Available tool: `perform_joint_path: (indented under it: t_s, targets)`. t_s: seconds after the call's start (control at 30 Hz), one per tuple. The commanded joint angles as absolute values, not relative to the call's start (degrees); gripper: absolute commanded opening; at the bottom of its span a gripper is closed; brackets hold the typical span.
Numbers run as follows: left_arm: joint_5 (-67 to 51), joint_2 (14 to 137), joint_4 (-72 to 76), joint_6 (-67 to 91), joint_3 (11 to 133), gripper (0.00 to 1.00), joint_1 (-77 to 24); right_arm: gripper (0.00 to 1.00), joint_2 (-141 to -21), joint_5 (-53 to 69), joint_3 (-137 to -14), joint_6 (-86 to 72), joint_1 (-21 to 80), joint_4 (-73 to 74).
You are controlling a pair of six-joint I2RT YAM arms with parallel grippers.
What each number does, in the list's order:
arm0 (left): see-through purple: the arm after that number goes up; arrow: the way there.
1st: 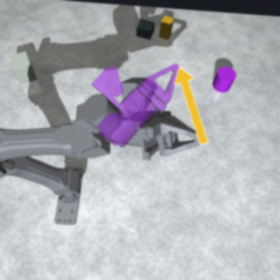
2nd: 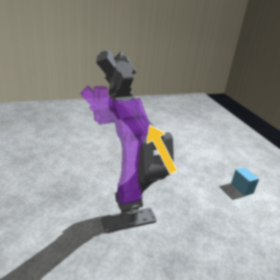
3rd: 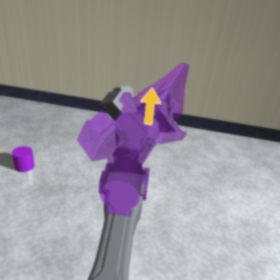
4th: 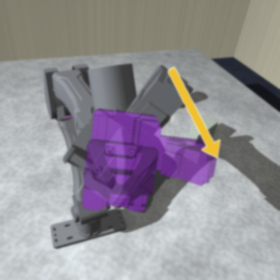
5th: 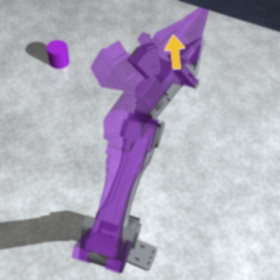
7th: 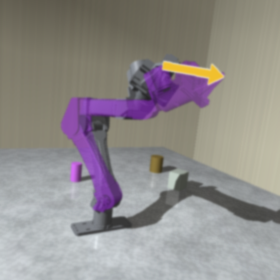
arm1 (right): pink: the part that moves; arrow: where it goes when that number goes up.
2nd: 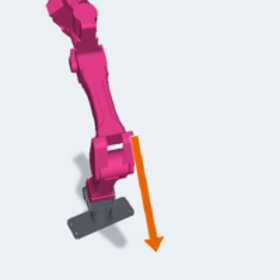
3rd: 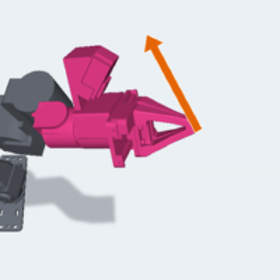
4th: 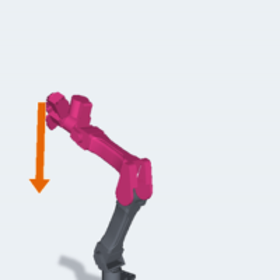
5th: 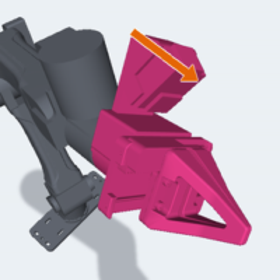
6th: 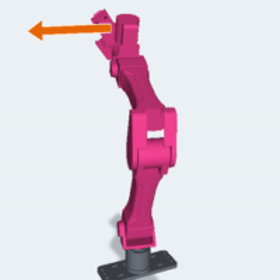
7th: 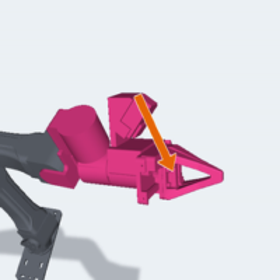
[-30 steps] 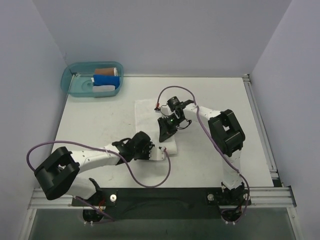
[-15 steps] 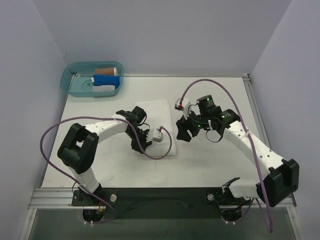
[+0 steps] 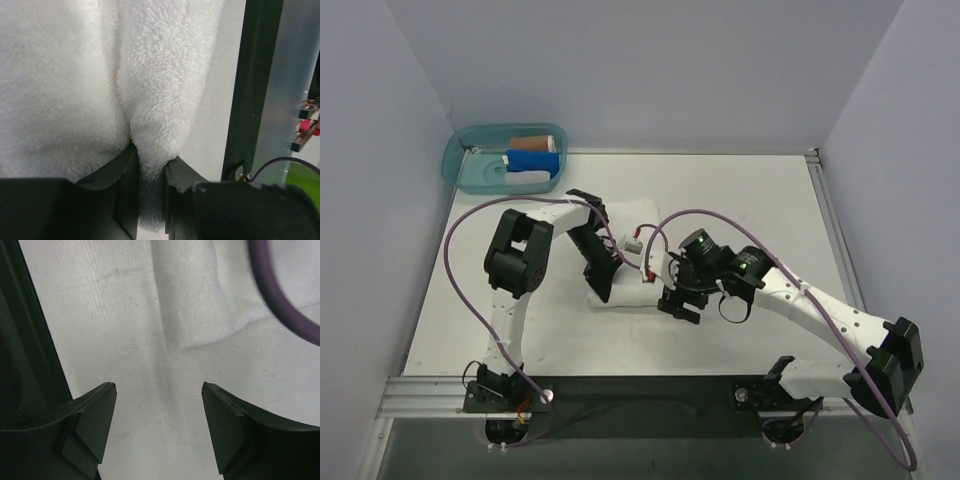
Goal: Roll the towels
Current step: Roll the towel
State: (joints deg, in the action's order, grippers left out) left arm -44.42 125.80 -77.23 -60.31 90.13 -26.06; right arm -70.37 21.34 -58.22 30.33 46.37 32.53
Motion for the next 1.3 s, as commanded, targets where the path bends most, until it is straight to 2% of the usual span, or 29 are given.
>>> perform_joint_path:
  t_s: [0.0,0.13,0.17,0.2,0.43,0.53,0.63,0.67,0.73,0.77,0.83,0.87,0.93,0.97,1.07,1.2,1.27]
  targets:
    - [-41.92,132.88,-81.38,-64.95,92.28,0.17,-25.40,0.71,-71.98,13.02,-56.86,32.52,50.53,27.96]
    - [-41.40,135.00,-83.05,-65.74,94.74,0.17,-25.22,0.75,-78.99,9.67,-58.53,32.96,53.52,20.07]
    - [-41.22,135.35,-83.14,-65.92,94.92,0.17,-25.14,0.90,-80.23,8.80,-58.80,33.57,53.79,18.65]
    - [-41.13,135.96,-83.06,-65.83,95.01,0.17,-25.05,1.00,-81.55,8.09,-59.06,35.14,54.40,17.41]
    - [-41.13,136.49,-82.18,-65.74,94.13,0.20,-23.47,0.98,-87.71,6.85,-57.58,42.70,56.07,9.32]
    - [-41.22,136.93,-82.09,-65.74,94.22,0.20,-22.85,0.92,-89.38,6.95,-53.90,45.25,56.07,4.67]
    - [-41.57,137.02,-81.83,-65.57,94.39,0.21,-22.68,0.81,-92.28,7.03,-51.69,46.67,55.46,0.53]
    - [-41.66,136.85,-81.91,-65.57,94.48,0.21,-22.59,0.71,-93.07,7.47,-51.51,46.41,55.02,0.53]
    - [-41.92,136.67,-81.91,-65.74,94.40,0.21,-22.41,0.61,-94.83,9.30,-51.42,45.44,53.97,0.53]
    - [-42.01,136.32,-82.00,-65.83,94.31,0.21,-22.24,0.52,-95.36,9.84,-51.59,44.22,52.49,0.53]
    - [-42.36,135.79,-81.83,-66.00,93.34,0.22,-22.06,0.43,-96.33,11.68,-52.29,42.90,50.63,1.66]
    - [-42.54,135.18,-81.91,-66.09,92.90,0.23,-21.89,0.31,-96.42,14.21,-52.82,40.98,48.88,2.98]
    - [-43.94,134.21,-81.74,-66.01,90.97,0.23,-21.36,0.16,-95.63,17.91,-54.75,38.86,47.38,7.45]
    - [-44.55,133.16,-81.48,-65.74,90.10,0.24,-21.10,0.02,-95.19,21.76,-55.19,37.98,46.42,9.12]
    - [-46.93,130.62,-79.90,-62.68,86.67,0.27,-20.22,0.00,-94.74,27.40,-58.79,36.21,45.53,18.43]
    - [-50.36,128.76,-77.09,-58.28,82.80,0.40,-18.73,0.00,-99.38,36.62,-64.15,36.56,43.86,32.39]
    - [-52.03,127.54,-75.07,-55.12,80.78,0.43,-16.71,0.00,-101.76,39.10,-67.14,38.05,43.16,36.54]
